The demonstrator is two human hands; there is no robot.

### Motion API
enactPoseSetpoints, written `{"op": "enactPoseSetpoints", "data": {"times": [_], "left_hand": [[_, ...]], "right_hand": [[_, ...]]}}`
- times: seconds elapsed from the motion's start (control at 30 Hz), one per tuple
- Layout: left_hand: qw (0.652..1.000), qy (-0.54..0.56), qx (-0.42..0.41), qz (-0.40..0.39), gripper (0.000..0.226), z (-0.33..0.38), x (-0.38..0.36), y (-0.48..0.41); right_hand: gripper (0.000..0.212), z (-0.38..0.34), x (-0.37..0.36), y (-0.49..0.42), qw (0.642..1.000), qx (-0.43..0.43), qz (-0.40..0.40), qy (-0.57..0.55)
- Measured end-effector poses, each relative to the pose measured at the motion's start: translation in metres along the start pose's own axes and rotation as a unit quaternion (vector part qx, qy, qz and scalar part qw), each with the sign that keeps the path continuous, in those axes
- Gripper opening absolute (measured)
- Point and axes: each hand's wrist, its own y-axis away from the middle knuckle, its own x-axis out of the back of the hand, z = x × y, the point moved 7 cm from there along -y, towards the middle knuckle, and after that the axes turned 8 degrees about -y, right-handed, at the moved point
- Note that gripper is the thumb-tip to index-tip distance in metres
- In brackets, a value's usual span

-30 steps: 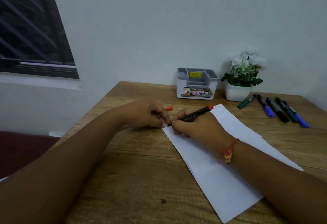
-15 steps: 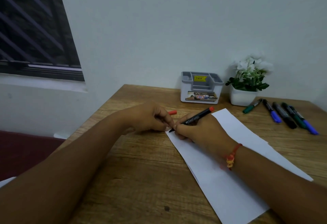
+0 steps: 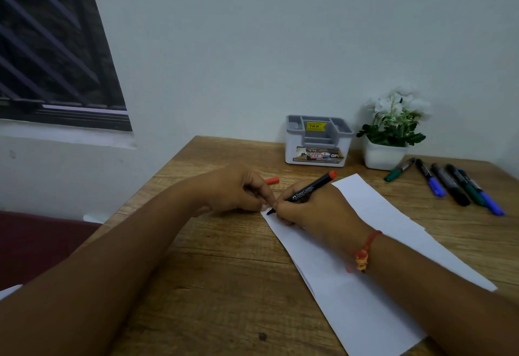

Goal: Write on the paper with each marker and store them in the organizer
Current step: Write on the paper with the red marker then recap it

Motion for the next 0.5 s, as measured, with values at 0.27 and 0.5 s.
{"op": "enactPoseSetpoints", "data": {"times": [0.27,0.5], "left_hand": [[1.000,-0.004,0.012,0.000,0.019,-0.0028,0.0008,-0.0013],[1.000,-0.005,0.012,0.004,0.020,-0.0031,0.0010,-0.0005]], "right_hand": [[0.019,0.0055,0.0030,-0.0035,0.999,-0.039,0.014,-0.027],[0.008,0.0016,0.0025,-0.0021,1.000,-0.016,0.006,-0.010]]}}
